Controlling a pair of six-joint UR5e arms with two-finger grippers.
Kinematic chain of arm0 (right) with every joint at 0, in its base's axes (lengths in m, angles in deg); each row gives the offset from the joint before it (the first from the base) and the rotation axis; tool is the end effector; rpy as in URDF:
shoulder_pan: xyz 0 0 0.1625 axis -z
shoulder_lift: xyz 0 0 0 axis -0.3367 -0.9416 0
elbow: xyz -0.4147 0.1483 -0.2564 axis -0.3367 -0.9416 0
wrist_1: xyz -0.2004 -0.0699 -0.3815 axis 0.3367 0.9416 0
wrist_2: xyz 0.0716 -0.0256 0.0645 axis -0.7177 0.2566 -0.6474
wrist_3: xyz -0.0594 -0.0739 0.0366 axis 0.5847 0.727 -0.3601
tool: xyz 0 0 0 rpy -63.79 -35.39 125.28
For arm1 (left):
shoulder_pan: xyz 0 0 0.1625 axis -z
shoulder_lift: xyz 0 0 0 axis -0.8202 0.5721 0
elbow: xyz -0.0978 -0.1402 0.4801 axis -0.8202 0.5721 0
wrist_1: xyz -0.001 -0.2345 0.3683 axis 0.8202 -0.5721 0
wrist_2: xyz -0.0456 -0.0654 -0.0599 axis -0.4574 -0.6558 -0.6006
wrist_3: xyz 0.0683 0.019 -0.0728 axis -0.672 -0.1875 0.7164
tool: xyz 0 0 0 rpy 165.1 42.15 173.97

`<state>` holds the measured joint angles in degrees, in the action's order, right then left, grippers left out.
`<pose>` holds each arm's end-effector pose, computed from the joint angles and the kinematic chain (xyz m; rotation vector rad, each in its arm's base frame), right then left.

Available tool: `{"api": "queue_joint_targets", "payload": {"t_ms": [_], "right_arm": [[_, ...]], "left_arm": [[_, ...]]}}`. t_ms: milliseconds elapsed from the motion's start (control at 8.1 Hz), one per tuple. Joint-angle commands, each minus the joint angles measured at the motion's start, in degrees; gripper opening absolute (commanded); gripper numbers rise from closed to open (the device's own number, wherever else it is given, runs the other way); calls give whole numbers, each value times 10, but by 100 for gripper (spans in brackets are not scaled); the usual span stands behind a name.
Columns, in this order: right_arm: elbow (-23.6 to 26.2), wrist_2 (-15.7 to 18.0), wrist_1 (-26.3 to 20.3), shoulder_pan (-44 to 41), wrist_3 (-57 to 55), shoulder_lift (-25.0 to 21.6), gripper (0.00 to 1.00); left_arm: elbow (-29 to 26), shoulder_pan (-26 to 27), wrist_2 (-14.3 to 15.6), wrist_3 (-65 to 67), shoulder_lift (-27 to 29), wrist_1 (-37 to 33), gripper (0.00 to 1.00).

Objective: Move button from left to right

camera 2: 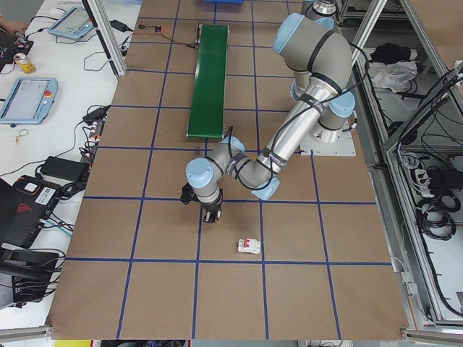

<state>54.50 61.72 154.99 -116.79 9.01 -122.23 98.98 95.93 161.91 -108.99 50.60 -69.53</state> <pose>0.1945 -0.4811 0.5827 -0.2308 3.1287 -0.0649 0.4605 -0.5547 0.2751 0.4407 3.0567 0.2199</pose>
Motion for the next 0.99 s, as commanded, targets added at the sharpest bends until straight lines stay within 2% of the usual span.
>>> {"api": "queue_joint_targets", "payload": {"t_ms": [0, 123, 370, 494, 864], "right_arm": [[0, 0, 0, 0, 0, 0, 100], [0, 0, 0, 0, 0, 0, 100], [0, 0, 0, 0, 1, -1, 100], [0, 0, 0, 0, 1, -1, 100], [0, 1, 0, 0, 1, -1, 100]], "left_arm": [[-5, 9, -33, 49, -66, -61, 0], [-2, 18, -54, 116, -101, -101, 0], [4, 122, -57, 247, -200, -151, 0], [11, 174, -57, 305, -230, -179, 0], [38, 306, -62, 473, -230, -196, 0]]}}
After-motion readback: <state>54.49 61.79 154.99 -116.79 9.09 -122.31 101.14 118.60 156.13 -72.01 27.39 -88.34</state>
